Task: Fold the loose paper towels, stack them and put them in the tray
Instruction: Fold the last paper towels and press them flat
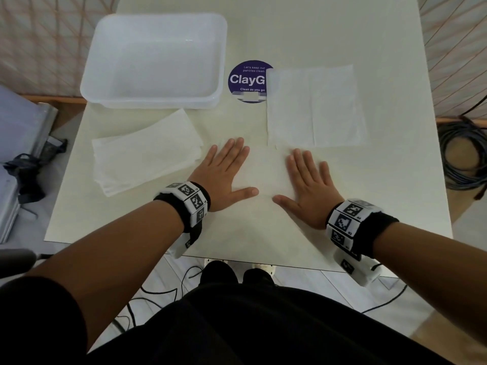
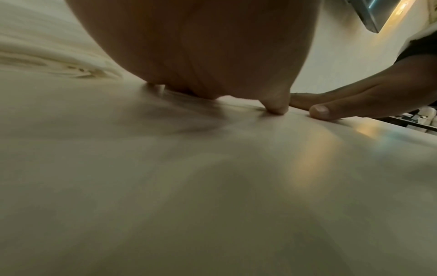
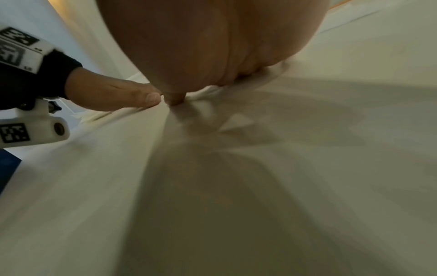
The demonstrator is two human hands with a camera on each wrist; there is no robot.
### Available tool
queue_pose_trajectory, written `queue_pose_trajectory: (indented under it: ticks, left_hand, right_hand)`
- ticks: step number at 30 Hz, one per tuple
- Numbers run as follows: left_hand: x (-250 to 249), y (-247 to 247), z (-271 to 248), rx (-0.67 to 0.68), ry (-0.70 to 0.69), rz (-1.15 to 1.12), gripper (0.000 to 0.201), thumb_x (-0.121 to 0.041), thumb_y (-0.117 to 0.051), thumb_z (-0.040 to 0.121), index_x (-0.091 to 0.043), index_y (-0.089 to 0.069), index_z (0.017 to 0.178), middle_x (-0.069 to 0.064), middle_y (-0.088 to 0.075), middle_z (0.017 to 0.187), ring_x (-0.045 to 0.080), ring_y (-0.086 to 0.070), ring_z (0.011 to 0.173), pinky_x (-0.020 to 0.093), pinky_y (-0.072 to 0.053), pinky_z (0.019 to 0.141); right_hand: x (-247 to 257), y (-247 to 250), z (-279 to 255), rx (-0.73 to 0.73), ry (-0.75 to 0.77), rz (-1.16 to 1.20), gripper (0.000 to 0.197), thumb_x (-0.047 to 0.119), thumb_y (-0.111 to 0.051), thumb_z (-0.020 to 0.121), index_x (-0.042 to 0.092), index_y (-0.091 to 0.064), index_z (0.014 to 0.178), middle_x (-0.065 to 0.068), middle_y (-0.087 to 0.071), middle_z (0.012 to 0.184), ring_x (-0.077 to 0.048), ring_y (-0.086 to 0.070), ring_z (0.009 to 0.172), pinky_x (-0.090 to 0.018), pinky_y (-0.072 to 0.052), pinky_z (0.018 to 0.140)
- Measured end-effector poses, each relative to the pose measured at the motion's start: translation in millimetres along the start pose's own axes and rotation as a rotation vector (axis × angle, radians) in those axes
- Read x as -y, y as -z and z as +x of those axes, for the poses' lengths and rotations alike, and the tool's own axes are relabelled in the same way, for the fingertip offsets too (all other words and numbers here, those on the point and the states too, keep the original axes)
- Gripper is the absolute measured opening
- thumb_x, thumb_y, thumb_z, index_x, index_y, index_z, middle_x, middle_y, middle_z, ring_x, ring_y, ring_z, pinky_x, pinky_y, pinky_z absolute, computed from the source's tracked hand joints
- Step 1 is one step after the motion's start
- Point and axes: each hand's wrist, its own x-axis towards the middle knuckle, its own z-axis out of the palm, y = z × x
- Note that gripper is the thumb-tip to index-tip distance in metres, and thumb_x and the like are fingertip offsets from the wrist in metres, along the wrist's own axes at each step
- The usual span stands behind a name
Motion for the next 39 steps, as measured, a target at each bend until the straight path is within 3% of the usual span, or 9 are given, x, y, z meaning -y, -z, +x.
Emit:
queue_pose_trajectory:
  ticks: [8,11,16,20,25,28,32,35,39]
  left_hand:
    - [2,-1,-1,-0.012,0.018,-0.071,0.109,-0.086,-0.015,0.076,-0.013,0.023,0.148,0.005,0.031,0.155,0.016,0.029,0.142,0.039,0.011,0.119]
    - [1,1,-1,0.001,0.023,-0.068,0.111,-0.087,-0.011,0.073,-0.012,0.024,0.147,0.007,0.031,0.155,0.018,0.030,0.142,0.042,0.010,0.119]
    - [-2,10,-1,0.053,0.026,-0.025,0.109,-0.087,-0.013,0.074,-0.015,0.024,0.147,0.009,0.027,0.156,0.021,0.026,0.144,0.046,0.009,0.119]
    - [-6,32,2,-0.085,0.038,-0.102,0.094,-0.079,-0.019,0.083,-0.017,-0.007,0.153,0.009,-0.008,0.161,0.023,-0.002,0.148,0.043,0.004,0.120]
    - [-12,57,18,-0.261,-0.079,-0.291,0.050,-0.043,-0.049,0.095,-0.017,-0.045,0.138,0.004,-0.051,0.139,0.023,-0.039,0.134,0.034,-0.009,0.118]
    - [-11,63,16,-0.221,0.010,-0.399,0.029,-0.039,-0.047,0.097,-0.017,-0.061,0.109,0.002,-0.066,0.098,0.028,-0.060,0.094,0.037,-0.041,0.090]
    - [5,61,1,-0.270,0.101,-0.582,0.021,-0.038,-0.051,0.095,-0.020,-0.061,0.093,-0.005,-0.060,0.077,0.021,-0.058,0.074,0.030,-0.040,0.065]
    - [25,65,-13,-0.250,0.140,-0.637,0.018,-0.040,-0.056,0.092,-0.023,-0.063,0.094,-0.003,-0.064,0.076,0.020,-0.059,0.074,0.031,-0.044,0.069]
    - [57,77,-34,-0.264,0.193,-0.663,0.020,-0.040,-0.061,0.090,-0.021,-0.065,0.094,0.004,-0.067,0.084,0.020,-0.060,0.081,0.026,-0.044,0.073]
  right_hand:
    - [2,6,-3,0.009,-0.033,0.064,0.096,0.077,-0.007,0.080,0.015,0.017,0.149,0.000,0.023,0.156,-0.017,0.023,0.143,-0.043,0.012,0.116]
    - [9,17,4,-0.140,-0.079,0.139,0.087,0.068,-0.010,0.085,0.012,-0.008,0.152,-0.005,-0.010,0.159,-0.024,-0.008,0.146,-0.039,-0.005,0.117]
    - [16,46,26,-0.236,-0.208,0.156,0.052,0.035,-0.053,0.089,0.019,-0.039,0.136,-0.003,-0.050,0.130,-0.027,-0.044,0.119,-0.039,-0.028,0.101]
    - [11,58,37,-0.132,-0.219,0.221,0.028,0.027,-0.056,0.087,0.021,-0.060,0.114,-0.001,-0.058,0.109,-0.025,-0.052,0.107,-0.037,-0.033,0.094]
    - [10,79,41,-0.123,-0.103,0.489,0.010,0.018,-0.059,0.088,0.015,-0.063,0.096,-0.003,-0.060,0.098,-0.019,-0.052,0.089,-0.027,-0.036,0.075]
    - [9,94,44,-0.083,-0.049,0.586,0.010,0.027,-0.063,0.087,0.017,-0.062,0.087,0.002,-0.062,0.087,-0.018,-0.056,0.082,-0.026,-0.041,0.066]
    - [7,103,58,-0.205,-0.126,0.817,0.042,0.050,-0.046,0.089,0.016,-0.070,0.097,0.002,-0.068,0.104,-0.017,-0.060,0.096,-0.031,-0.043,0.086]
    - [7,96,73,-0.291,-0.082,0.496,0.039,0.033,-0.042,0.091,0.013,-0.059,0.121,-0.007,-0.059,0.125,-0.026,-0.051,0.116,-0.033,-0.039,0.095]
    - [18,75,78,-0.135,-0.032,-0.026,0.064,0.044,-0.063,0.076,0.018,-0.046,0.133,-0.006,-0.041,0.137,-0.029,-0.036,0.125,-0.043,-0.036,0.100]
